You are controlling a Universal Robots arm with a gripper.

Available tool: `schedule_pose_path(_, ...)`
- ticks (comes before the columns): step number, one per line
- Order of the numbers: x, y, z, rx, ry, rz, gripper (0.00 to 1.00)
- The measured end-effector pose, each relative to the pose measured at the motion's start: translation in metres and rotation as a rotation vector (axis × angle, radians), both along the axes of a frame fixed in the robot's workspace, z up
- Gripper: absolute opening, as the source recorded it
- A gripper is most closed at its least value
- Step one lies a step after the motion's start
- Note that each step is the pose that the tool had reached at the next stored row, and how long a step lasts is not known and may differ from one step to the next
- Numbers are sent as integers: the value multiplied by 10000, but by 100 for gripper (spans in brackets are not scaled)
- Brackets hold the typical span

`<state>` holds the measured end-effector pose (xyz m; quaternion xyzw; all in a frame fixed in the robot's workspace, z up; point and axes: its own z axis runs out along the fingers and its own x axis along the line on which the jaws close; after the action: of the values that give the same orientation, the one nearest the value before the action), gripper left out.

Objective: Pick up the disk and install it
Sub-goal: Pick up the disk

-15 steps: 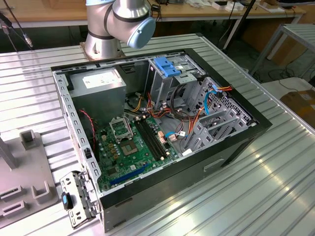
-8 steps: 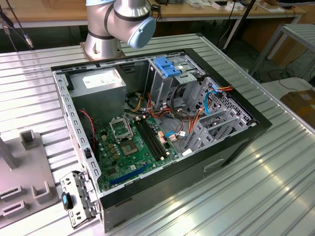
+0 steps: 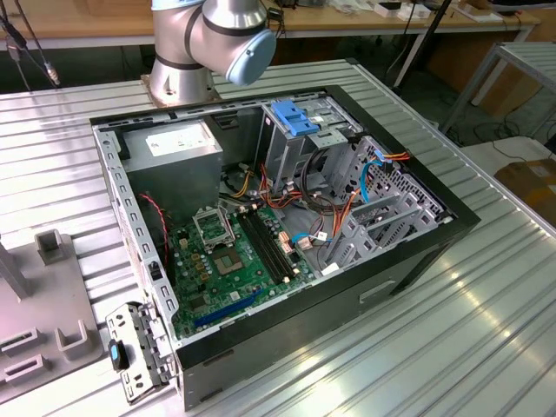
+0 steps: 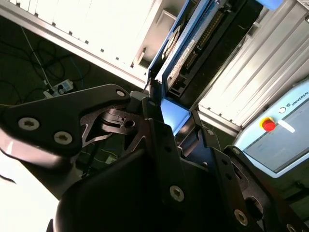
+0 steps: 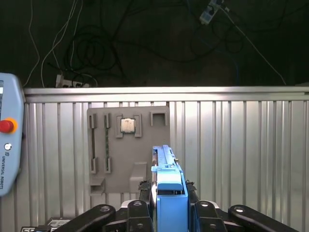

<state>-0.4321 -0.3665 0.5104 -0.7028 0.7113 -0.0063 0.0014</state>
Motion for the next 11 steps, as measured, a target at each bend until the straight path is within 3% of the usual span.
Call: schedule_pose_path(11, 177, 0, 0, 0, 0, 1, 37)
